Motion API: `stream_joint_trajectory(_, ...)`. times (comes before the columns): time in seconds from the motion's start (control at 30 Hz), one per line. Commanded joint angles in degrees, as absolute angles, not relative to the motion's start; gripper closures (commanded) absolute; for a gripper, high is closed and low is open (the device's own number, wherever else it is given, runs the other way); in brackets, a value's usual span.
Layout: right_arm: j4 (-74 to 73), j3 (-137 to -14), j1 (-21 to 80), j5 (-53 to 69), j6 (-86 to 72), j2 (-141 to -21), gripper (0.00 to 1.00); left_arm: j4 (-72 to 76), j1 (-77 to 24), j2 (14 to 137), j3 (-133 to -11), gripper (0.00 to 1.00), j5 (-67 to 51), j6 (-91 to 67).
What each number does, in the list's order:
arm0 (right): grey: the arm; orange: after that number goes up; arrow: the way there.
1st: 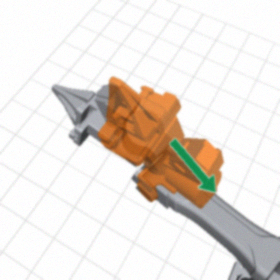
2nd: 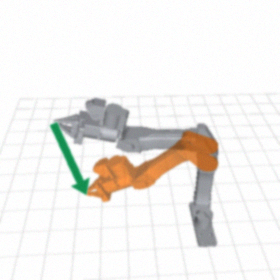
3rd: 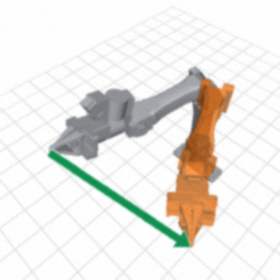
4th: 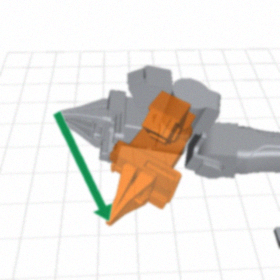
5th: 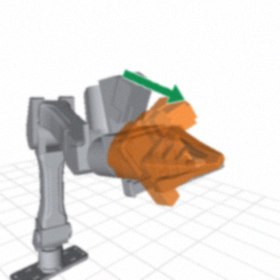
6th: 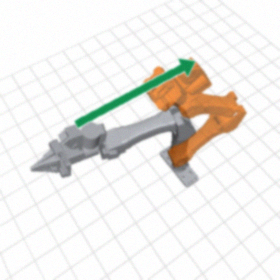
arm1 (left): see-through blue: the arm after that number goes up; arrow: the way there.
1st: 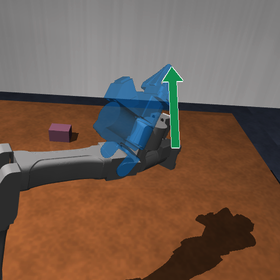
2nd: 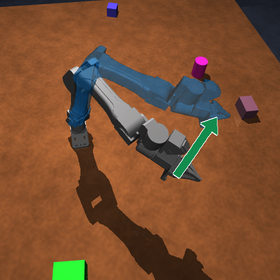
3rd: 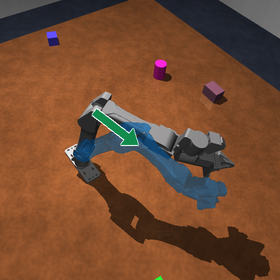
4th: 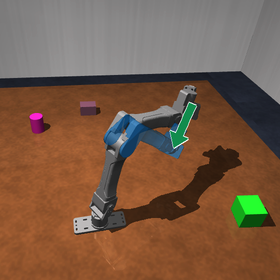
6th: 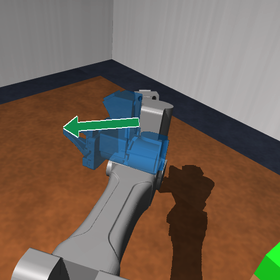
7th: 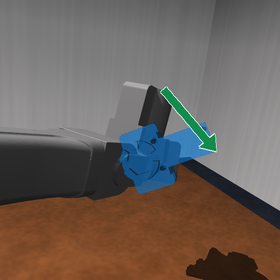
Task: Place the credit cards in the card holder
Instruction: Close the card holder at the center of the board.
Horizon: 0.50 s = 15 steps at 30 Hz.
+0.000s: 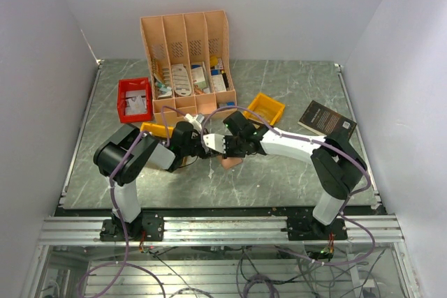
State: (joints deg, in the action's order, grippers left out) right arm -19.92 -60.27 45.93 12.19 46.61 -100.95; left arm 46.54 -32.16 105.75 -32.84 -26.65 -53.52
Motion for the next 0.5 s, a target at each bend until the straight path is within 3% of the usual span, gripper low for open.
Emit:
stream_joint_trajectory(0.0, -31.74, -53.01, 49.69, 15.69, 45.55, -107.83, 1.00, 44.60, -31.12, 105.66, -30.96, 0.93, -26.01, -53.85)
stream_joint_trajectory(0.47, -31.33, -51.62, 49.77, 13.40, 45.78, -108.07, 1.00, 55.50, -30.98, 105.10, -29.96, 0.89, -27.60, -60.84)
